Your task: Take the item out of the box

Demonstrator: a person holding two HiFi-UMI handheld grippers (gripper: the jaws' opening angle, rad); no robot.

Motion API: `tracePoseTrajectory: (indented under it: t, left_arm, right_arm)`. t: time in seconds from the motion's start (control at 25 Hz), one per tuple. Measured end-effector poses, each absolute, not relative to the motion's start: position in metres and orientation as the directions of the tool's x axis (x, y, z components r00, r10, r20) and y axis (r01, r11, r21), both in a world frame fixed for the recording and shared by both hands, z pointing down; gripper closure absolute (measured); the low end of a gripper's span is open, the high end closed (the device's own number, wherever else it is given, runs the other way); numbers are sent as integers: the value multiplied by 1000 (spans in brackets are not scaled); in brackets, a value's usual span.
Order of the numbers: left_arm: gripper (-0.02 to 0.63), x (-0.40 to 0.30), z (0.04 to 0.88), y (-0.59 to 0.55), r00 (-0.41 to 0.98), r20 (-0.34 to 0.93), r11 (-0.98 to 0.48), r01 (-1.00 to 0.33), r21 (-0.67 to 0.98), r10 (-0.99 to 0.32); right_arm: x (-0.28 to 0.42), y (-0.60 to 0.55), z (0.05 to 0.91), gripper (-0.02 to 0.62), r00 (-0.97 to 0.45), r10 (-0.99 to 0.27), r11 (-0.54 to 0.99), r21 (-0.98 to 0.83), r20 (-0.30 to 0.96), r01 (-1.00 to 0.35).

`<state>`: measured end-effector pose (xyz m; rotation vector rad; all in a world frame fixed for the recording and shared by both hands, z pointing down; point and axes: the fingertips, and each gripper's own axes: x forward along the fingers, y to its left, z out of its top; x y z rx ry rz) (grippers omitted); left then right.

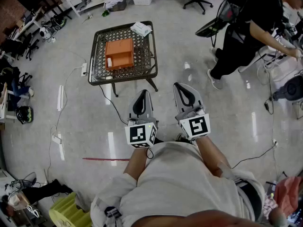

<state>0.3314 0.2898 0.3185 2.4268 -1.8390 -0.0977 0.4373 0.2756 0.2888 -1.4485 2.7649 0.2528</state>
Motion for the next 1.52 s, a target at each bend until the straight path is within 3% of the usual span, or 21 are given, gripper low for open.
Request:
tracePoseTrajectory:
  t: [0.6, 1.12, 1.52]
  left_arm:
    - [595, 290, 327, 308, 226, 27, -222, -969, 112, -974]
    - [595, 140, 360, 318, 20, 75, -9, -990, 140, -997]
    - [595, 76, 371, 283, 86, 91, -70, -983, 168, -992]
  right_arm:
    - [392, 282, 297, 591, -622, -779, 615, 100, -75, -782]
    - [238, 278, 326, 591, -790, -613, 785, 100, -19, -611]
    - [164, 255, 334, 591, -787, -614, 787, 122, 54, -605]
